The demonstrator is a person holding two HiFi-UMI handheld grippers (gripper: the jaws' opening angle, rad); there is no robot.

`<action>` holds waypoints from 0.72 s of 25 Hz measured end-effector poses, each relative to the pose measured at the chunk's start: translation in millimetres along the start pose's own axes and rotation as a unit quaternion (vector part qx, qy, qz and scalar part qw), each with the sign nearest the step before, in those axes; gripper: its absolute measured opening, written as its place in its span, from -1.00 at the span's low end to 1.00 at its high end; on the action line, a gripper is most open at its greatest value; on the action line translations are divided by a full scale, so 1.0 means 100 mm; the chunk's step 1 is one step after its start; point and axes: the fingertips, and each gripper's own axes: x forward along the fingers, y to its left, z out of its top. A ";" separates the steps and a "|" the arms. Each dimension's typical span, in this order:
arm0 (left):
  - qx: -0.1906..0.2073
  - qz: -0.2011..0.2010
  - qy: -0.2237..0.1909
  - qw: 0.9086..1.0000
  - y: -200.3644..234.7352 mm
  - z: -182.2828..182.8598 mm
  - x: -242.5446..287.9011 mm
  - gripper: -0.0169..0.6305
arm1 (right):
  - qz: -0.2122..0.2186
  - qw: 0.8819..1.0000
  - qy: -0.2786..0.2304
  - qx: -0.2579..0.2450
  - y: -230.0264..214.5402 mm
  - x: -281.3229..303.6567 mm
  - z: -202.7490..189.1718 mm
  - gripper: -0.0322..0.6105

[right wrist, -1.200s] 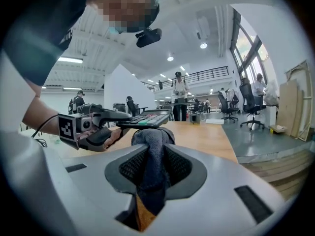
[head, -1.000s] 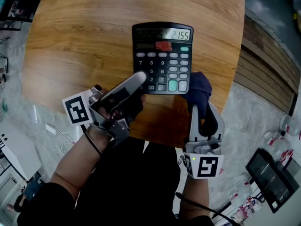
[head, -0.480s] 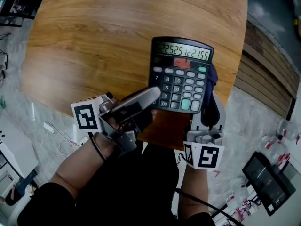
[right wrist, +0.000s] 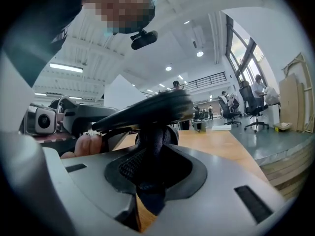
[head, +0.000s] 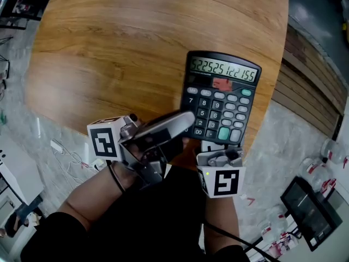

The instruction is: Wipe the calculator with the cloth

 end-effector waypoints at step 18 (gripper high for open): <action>0.013 0.014 -0.003 1.000 0.00 0.01 0.00 -0.73 | -0.023 1.000 -0.010 -0.006 -0.19 -0.08 0.06 -0.64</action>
